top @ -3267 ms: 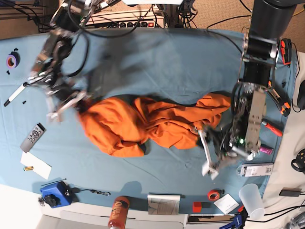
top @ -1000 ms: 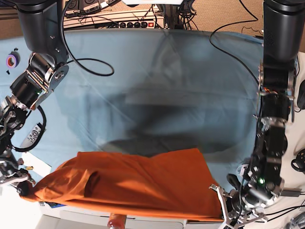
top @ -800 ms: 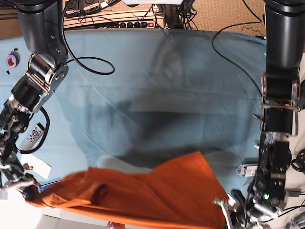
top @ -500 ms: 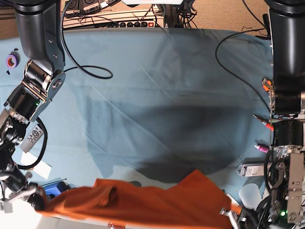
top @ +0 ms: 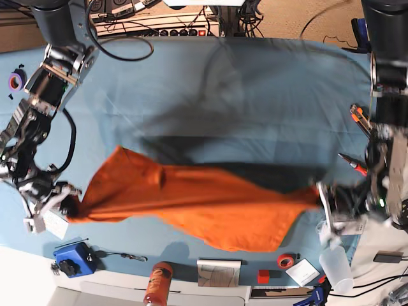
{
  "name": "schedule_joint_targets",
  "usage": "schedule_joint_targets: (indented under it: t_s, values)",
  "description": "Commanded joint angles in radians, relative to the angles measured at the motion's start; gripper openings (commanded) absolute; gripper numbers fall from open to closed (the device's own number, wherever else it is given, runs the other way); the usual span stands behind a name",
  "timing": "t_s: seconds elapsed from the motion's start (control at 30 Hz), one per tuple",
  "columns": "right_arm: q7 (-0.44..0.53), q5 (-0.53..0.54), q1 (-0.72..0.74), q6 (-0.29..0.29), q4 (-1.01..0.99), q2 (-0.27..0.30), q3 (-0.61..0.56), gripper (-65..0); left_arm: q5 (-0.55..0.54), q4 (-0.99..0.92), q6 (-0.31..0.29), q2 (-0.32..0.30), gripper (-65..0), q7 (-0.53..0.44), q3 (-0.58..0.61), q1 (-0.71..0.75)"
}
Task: Layout the t-shirt on the table in an organized manner, then fold the t-shirt properly
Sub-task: 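Lift the shirt with both grippers and lay it flat lengthwise, then release the shirt and raise both grippers away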
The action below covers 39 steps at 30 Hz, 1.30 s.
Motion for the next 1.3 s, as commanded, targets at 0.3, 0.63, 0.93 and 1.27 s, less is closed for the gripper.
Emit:
schedule_joint_targets:
  t_s: [0.3, 0.63, 0.93, 1.27]
  values:
    - [0.029, 0.033, -0.214, -0.001, 0.224, 0.012, 0.042, -65.0, 0.208, 0.362, 0.066, -0.009, -65.0, -0.072, -0.009, 0.32]
    - [0.334, -0.192, -0.219, -0.001, 0.189, 0.013, 0.087, -65.0, 0.268, 0.391, 0.075, 0.006, -65.0, -0.275, -0.008, 0.27]
    - [0.459, -0.262, 0.003, 0.015, -0.181, 0.013, 0.04, -65.0, 0.383, 0.222, 0.08, 0.114, -53.8, -0.436, -0.008, 0.147]
    - [0.314, -0.205, 0.134, 0.04, -0.201, 0.018, 0.042, -43.5, 0.439, 0.234, 0.263, 0.146, -30.0, -0.248, -0.009, 0.051]
